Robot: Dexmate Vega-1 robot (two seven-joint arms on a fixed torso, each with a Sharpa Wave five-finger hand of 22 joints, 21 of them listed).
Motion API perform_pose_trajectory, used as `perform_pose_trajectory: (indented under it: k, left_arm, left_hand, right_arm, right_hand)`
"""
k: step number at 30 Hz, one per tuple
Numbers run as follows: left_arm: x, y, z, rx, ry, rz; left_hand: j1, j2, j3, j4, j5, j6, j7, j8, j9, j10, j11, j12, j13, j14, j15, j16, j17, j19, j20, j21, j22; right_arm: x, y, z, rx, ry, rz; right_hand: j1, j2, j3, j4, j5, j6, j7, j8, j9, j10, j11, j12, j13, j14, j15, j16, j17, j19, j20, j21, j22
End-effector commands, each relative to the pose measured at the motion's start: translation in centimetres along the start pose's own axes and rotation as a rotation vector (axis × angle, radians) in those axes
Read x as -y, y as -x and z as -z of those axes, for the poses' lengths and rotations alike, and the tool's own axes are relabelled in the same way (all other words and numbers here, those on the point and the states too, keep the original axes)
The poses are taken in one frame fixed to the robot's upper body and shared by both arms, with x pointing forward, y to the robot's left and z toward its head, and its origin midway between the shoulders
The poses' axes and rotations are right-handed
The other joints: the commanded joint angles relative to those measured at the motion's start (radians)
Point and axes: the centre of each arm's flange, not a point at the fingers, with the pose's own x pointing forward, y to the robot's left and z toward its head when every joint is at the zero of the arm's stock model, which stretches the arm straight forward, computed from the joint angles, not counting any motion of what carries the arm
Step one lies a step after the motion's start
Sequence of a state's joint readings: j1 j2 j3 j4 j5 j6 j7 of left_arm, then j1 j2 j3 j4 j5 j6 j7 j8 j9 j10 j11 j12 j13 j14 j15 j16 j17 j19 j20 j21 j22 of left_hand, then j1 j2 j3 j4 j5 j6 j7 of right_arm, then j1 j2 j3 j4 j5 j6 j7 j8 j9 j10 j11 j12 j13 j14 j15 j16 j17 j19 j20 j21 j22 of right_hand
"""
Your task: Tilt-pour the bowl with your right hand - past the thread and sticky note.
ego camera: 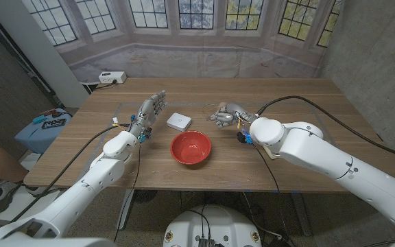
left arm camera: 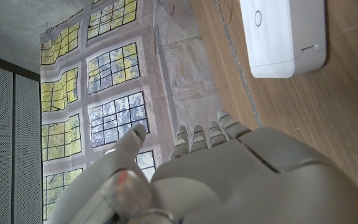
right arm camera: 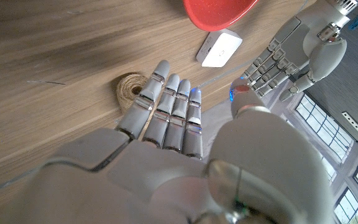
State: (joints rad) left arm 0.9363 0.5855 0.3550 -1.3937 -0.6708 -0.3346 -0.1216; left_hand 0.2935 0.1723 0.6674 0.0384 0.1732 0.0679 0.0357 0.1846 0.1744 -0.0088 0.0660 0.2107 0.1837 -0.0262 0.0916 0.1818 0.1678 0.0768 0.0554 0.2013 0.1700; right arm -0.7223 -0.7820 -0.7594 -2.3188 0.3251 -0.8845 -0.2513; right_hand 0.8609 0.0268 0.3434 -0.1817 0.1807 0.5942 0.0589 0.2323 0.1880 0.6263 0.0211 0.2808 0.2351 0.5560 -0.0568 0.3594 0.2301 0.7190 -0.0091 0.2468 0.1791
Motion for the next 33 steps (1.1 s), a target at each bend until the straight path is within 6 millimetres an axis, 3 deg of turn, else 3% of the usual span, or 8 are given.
perform_pose_trajectory:
  k: [1, 33]
  left_arm:
    - [0.1, 0.1, 0.0, 0.004, 0.004, 0.0]
    - [0.6, 1.4, -0.2, 0.026, 0.003, -0.009]
  left_hand:
    - [0.013, 0.003, 0.002, -0.006, -0.001, 0.007, -0.004, -0.001, 0.002, 0.006, 0.004, 0.0, 0.003, 0.0, 0.006, -0.001, 0.003, 0.007, 0.0, -0.004, 0.005]
    - [0.024, 0.005, 0.001, -0.022, 0.002, 0.002, -0.008, -0.003, 0.002, 0.01, 0.003, -0.002, 0.003, 0.0, 0.008, -0.002, 0.002, 0.007, 0.003, -0.004, 0.005]
  right_arm:
    - [-0.1, -1.1, -0.9, 0.004, 0.061, -0.052]
    - [-2.3, -4.0, -2.0, 0.04, 0.252, -0.118]
  right_hand:
    - [0.015, -0.002, 0.001, 0.005, -0.003, -0.004, 0.001, -0.002, 0.006, -0.006, 0.002, -0.005, 0.002, -0.005, 0.002, 0.0, 0.005, -0.001, -0.001, -0.001, 0.003]
    - [0.039, 0.005, -0.006, 0.013, -0.002, -0.013, -0.016, -0.011, 0.007, -0.017, -0.01, -0.017, 0.005, -0.023, -0.008, 0.0, 0.013, -0.02, -0.006, -0.012, 0.003]
